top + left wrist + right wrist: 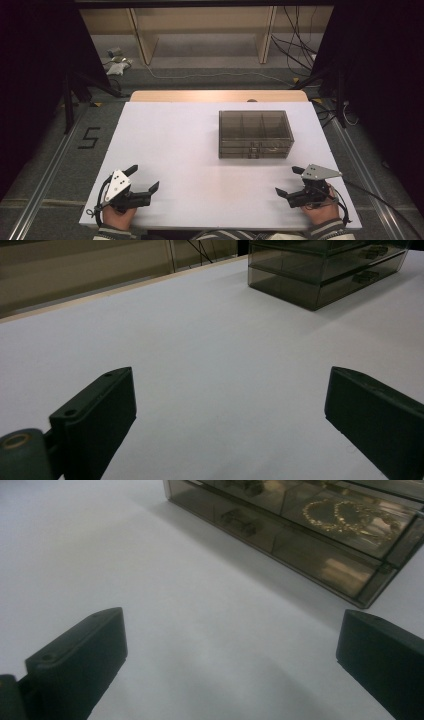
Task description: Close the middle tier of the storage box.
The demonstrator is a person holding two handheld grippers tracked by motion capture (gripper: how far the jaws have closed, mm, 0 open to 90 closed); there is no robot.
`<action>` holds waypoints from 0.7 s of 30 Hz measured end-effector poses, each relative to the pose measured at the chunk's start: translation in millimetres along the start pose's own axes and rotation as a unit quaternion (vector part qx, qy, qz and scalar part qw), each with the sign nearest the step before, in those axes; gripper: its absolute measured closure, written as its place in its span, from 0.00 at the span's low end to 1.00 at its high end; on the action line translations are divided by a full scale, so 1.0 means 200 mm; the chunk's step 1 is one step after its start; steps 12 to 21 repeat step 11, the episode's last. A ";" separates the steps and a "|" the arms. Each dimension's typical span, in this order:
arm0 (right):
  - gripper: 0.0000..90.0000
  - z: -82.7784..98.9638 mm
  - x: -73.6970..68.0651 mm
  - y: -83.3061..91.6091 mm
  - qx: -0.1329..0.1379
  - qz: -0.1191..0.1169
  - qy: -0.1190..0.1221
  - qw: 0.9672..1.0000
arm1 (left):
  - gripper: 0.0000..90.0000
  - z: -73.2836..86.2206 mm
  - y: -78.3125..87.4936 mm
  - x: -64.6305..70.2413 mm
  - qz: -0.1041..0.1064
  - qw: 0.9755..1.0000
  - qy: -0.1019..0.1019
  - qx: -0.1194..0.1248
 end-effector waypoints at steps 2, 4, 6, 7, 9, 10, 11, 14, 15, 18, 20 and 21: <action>0.01 -0.01 0.01 0.00 0.007 0.006 -0.008 1.000 | 0.07 0.01 -0.01 0.00 -0.001 1.000 0.001 -0.006; 0.01 -0.01 0.02 0.01 0.009 0.007 -0.014 1.000 | 0.07 0.02 -0.02 0.00 -0.004 1.000 -0.001 -0.011; 0.01 -0.01 0.02 0.01 0.010 0.009 -0.015 1.000 | 0.07 0.02 -0.02 0.00 -0.007 1.000 -0.001 -0.014; 0.01 -0.01 0.02 0.01 0.010 0.011 -0.014 1.000 | 0.07 0.02 -0.03 0.00 -0.008 1.000 -0.002 -0.014; 0.01 -0.01 0.02 0.01 0.012 0.013 -0.009 1.000 | 0.07 0.02 -0.02 -0.01 -0.012 1.000 0.001 -0.014; 0.01 -0.01 0.02 0.01 0.012 0.015 -0.010 1.000 | 0.07 0.02 -0.02 -0.01 -0.013 1.000 0.002 -0.012; 0.01 -0.01 0.02 0.01 0.012 0.016 -0.013 1.000 | 0.07 0.02 -0.02 -0.01 -0.014 1.000 0.002 -0.011; 0.01 -0.01 0.02 0.01 0.012 0.016 -0.013 1.000 | 0.07 0.02 -0.02 -0.01 -0.014 1.000 0.002 -0.011; 0.01 -0.01 0.02 0.01 0.012 0.016 -0.013 1.000 | 0.07 0.02 -0.02 -0.01 -0.014 1.000 0.002 -0.011; 0.01 -0.01 0.02 0.01 0.012 0.016 -0.013 1.000 | 0.07 0.02 -0.02 -0.01 -0.014 1.000 0.002 -0.011; 0.01 -0.01 0.02 0.01 0.012 0.016 -0.013 1.000 | 0.07 0.02 -0.02 -0.01 -0.014 1.000 0.002 -0.011; 0.01 -0.01 0.02 0.01 0.012 0.016 -0.013 1.000 | 0.07 0.02 -0.02 -0.01 -0.014 1.000 0.002 -0.011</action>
Point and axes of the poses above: each handheld gripper's, and its own axes: y roughly backward along the jaws, z roughly out of its underside, x roughly to its right, the point moved 10 cm from there along -y, roughly forward along the jaws, and after that the axes turned 4 degrees about z, right-handed, at the moved point
